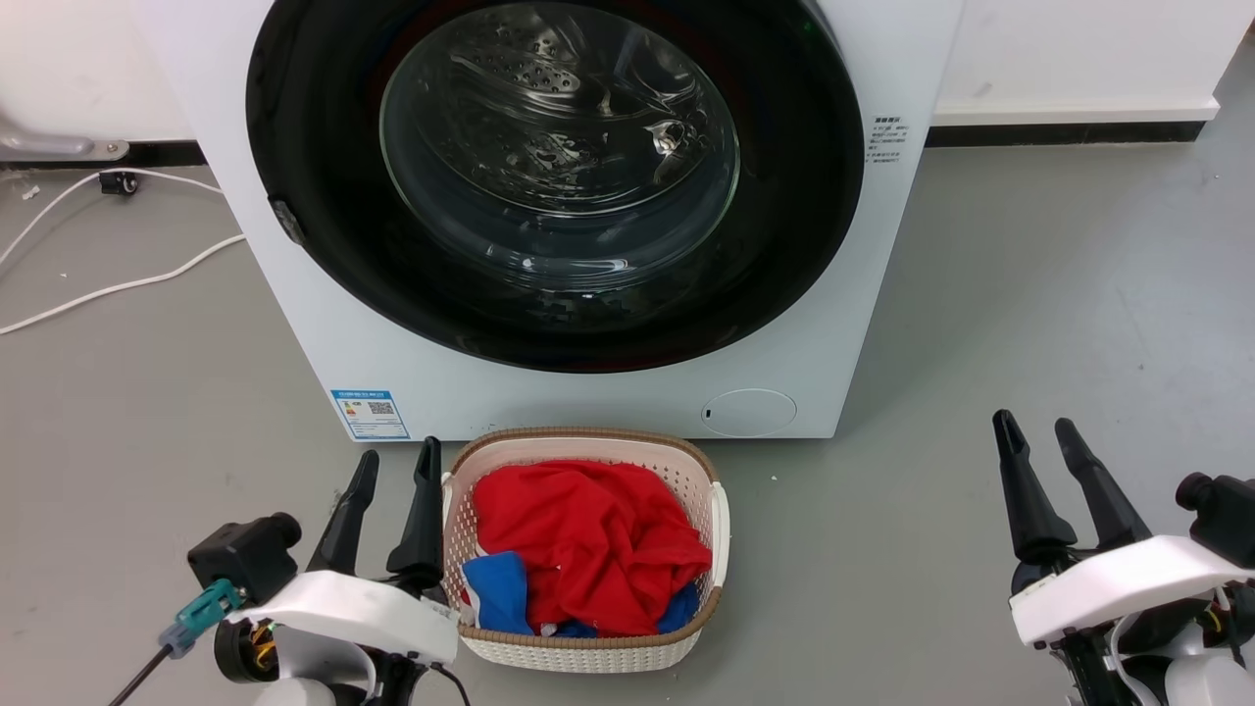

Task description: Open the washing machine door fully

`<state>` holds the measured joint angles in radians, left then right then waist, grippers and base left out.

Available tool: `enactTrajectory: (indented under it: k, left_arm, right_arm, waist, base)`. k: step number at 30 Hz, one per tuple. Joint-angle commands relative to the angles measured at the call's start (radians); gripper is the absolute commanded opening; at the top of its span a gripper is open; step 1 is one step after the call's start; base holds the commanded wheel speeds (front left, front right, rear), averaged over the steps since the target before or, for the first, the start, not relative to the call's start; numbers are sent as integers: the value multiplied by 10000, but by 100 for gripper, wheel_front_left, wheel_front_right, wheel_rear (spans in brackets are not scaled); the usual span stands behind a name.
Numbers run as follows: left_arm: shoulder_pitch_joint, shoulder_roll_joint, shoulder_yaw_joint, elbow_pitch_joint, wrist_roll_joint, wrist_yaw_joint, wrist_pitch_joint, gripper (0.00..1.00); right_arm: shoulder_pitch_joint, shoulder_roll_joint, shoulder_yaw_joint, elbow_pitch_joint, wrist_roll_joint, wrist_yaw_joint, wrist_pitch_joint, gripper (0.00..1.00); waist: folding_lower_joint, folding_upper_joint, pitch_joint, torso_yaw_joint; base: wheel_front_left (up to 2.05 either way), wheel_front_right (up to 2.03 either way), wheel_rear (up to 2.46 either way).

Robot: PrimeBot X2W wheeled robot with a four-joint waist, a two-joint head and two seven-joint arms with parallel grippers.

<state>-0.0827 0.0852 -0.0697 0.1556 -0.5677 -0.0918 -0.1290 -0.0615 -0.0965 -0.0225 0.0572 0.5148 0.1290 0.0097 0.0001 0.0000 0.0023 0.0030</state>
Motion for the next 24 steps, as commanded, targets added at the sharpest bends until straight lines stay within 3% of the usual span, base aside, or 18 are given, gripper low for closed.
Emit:
enactTrajectory:
  k: [1,24]
  left_arm:
    - [-203,89,-54,-65,279,40,-106,100]
    - [-375,457,-459,345,2724,646,-673,100]
  right_arm:
    - [-63,-29,-22,-180,-281,16,15,100]
    - [117,193,-276,-423,-3080,21,118,100]
  waist:
    - [-1,0,-1,-1]
    - [-1,0,20,-52]
  base:
    - [0,0,0]
    - [0,0,0]
